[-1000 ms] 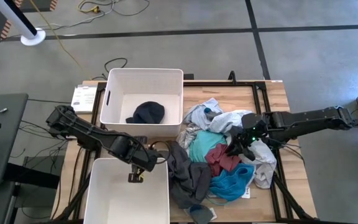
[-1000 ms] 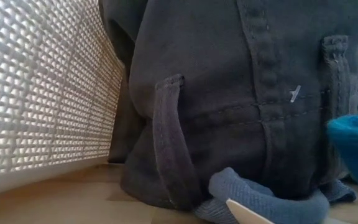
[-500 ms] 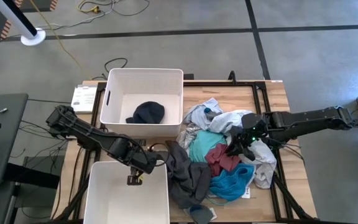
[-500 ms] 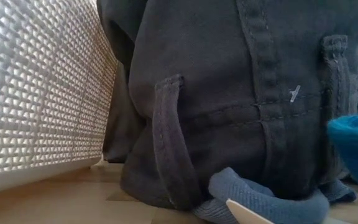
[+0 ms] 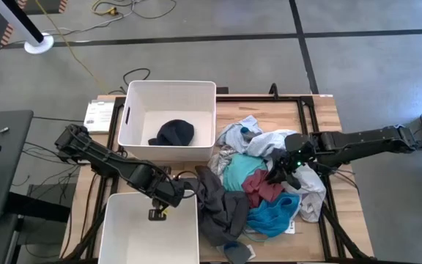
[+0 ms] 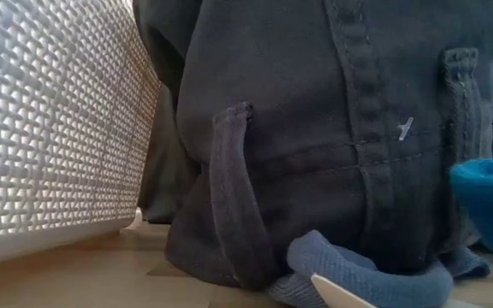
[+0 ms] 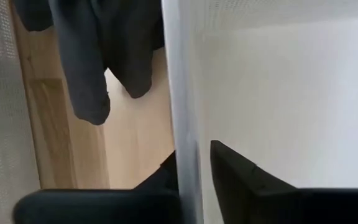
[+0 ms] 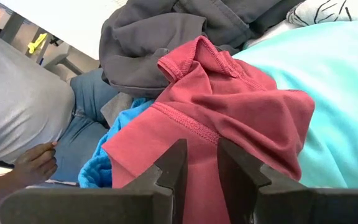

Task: Sort clothes
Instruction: Adjust the white laundry bins, then put the black shorts into the top white laundry bin

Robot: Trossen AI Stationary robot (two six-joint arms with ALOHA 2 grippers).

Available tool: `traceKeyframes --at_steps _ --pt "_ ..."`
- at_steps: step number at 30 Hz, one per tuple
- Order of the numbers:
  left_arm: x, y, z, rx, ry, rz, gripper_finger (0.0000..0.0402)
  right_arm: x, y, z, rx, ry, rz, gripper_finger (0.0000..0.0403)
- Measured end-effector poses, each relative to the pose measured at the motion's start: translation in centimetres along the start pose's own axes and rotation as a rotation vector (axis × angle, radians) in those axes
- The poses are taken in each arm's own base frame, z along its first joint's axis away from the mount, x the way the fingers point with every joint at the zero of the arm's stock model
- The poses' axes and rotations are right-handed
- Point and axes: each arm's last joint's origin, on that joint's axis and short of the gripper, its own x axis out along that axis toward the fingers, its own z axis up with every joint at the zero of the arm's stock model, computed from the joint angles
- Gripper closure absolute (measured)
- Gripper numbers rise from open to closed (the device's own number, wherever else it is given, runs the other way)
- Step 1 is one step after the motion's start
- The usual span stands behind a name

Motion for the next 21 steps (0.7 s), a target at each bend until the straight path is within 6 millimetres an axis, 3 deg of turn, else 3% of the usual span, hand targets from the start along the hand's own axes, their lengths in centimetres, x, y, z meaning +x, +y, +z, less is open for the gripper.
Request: traceKeyframes --at_steps 6,12,21 --pt "-0.3 0.1 0.0 0.026 -0.009 0.008 0.0272 0.0 0.0 0.0 0.000 0.000 0.000 0.0296" --pt "-2.3 0.1 0.7 0.045 -0.068 0.013 0.0209 0.0 0.0 0.0 0.000 0.000 0.000 0.0296" --pt "-6.4 0.0 1.8 0.115 -0.228 0.048 0.0180 0.0 0.0 0.0 0.000 0.000 0.000 0.0296"
